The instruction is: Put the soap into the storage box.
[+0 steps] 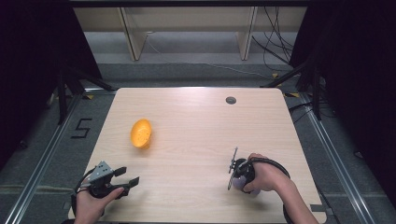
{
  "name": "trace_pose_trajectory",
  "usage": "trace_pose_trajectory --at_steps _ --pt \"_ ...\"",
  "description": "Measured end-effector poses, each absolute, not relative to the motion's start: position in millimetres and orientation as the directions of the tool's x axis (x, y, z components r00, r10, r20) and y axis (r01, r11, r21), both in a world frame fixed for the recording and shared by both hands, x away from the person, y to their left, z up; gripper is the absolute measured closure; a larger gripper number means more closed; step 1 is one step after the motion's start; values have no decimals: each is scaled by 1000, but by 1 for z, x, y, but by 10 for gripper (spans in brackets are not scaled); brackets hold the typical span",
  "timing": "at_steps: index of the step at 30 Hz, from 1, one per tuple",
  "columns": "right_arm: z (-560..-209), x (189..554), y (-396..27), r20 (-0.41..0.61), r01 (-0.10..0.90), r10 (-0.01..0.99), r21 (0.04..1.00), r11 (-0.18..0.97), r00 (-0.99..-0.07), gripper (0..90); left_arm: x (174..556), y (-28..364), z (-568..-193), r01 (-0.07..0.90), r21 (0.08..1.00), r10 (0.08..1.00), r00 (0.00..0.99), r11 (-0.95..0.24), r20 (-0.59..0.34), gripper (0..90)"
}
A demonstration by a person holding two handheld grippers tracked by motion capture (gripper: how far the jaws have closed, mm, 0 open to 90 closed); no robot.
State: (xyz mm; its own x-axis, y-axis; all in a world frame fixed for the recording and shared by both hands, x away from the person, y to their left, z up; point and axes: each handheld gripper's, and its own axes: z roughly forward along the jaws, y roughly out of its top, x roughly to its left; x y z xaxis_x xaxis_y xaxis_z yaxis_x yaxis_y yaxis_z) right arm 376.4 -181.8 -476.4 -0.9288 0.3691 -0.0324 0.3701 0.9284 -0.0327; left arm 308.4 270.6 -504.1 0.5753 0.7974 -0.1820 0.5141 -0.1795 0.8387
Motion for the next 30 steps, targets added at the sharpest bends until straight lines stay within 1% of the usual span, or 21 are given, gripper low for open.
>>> trace_pose_trajectory --at_steps 3,6,7,8,10,11,15,16,18,21,22,30 --pt "-476 376 -182 -24 351 350 -39 936 -936 497 308 270 -504 521 836 800 569 -171 -191 269" --pt "-475 375 -182 -20 366 365 -29 930 -931 498 309 271 -504 517 836 795 578 -183 -184 269" --pt "-475 378 -186 -7 343 343 -2 939 -939 498 309 270 -505 524 834 802 567 -173 -190 269" --pt "-475 378 -186 -4 355 355 1 935 -935 499 309 271 -504 518 834 795 580 -189 -180 269" --pt "-475 378 -188 3 358 358 15 934 -934 499 309 271 -505 525 832 799 571 -178 -189 269" --pt "-475 378 -189 1 347 347 32 937 -938 499 309 271 -504 523 833 800 571 -181 -185 269" --pt "-474 377 -189 8 375 375 25 927 -927 500 309 271 -505 517 837 796 576 -179 -185 269" --pt "-473 375 -188 4 400 400 25 916 -917 500 309 270 -505 524 835 801 567 -169 -194 269" --pt "-473 379 -190 8 356 356 37 934 -934 500 309 271 -505 526 832 800 570 -177 -190 269" --pt "-472 379 -190 13 372 372 31 928 -928 500 309 271 -505 526 832 800 569 -176 -191 269" --pt "-472 380 -190 6 357 357 46 933 -934 500 309 271 -505 525 833 798 571 -173 -194 269" --pt "-472 381 -190 2 342 342 55 938 -940 500 308 271 -504 519 836 801 570 -178 -183 269"
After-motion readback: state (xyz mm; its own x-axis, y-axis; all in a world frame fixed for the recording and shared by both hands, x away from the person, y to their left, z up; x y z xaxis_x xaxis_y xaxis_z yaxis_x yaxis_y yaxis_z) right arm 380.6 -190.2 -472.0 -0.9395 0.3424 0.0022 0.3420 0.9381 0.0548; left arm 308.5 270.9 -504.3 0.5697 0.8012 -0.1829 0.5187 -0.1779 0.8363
